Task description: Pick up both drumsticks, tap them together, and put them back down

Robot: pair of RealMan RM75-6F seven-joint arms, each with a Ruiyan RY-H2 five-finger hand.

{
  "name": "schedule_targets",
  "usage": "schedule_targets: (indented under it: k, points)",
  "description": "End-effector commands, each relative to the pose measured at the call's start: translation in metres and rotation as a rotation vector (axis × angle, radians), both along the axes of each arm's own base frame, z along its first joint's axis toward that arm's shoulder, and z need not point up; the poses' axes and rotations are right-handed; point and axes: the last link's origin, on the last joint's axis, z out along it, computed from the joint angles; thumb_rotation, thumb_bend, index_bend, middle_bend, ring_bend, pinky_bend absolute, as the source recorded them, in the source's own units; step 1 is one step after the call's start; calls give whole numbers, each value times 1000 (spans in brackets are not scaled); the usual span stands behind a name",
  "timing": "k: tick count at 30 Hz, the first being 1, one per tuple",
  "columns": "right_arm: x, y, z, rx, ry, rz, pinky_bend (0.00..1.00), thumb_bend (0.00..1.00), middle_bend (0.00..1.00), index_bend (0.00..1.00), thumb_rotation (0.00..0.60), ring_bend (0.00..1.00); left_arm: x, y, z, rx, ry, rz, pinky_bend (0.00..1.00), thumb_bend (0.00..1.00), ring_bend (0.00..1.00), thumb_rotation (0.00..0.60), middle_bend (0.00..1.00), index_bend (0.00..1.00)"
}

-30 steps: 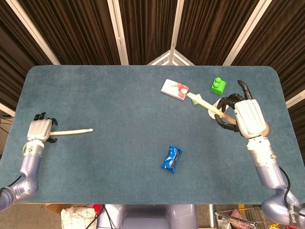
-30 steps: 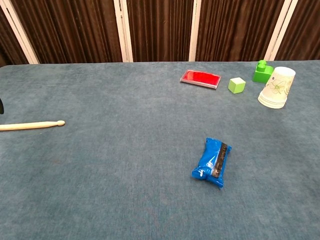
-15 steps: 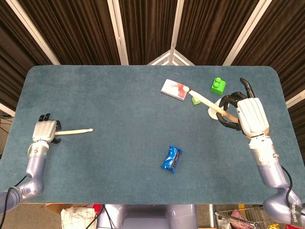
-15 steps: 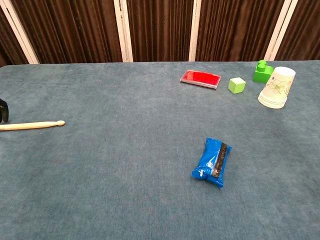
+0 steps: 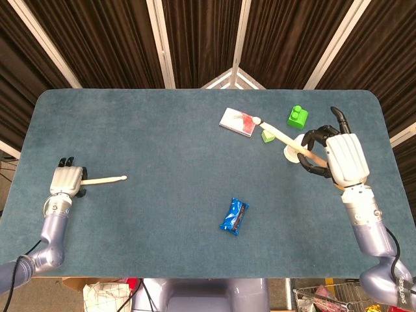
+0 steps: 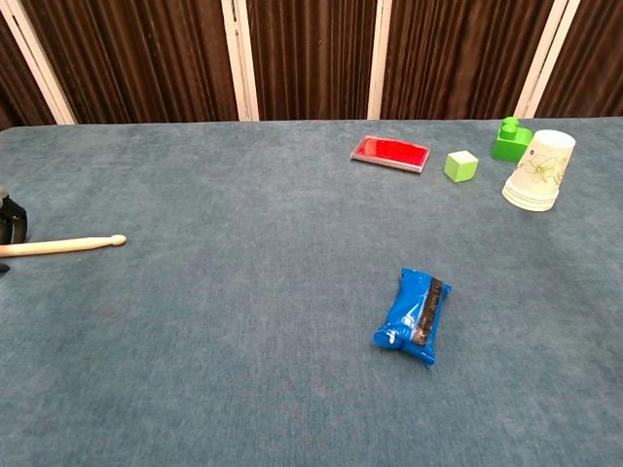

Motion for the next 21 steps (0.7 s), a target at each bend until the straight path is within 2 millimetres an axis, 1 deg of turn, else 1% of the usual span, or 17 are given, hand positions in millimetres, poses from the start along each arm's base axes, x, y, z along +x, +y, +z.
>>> schedule_targets:
  k: [1,9,16,21]
  points:
    - [-2,0,0,0,-2,-7,39,465,647,707,600,442,1,0,0,1,17,-7,0,337,66,600,466,501]
    - [-5,-2,0,-3,-1,-17,39,465,648,707,600,442,0,-2,-2,-7,39,1,0,341,80,600,494,524]
    - [-8,-2,2,-10,-2,-26,39,466,647,708,600,443,4,-3,-4,-9,51,-10,0,342,95,600,538,548]
    - [-10,-2,1,-8,1,-35,39,465,648,708,600,442,6,-3,-3,-7,63,-14,0,342,95,600,546,550]
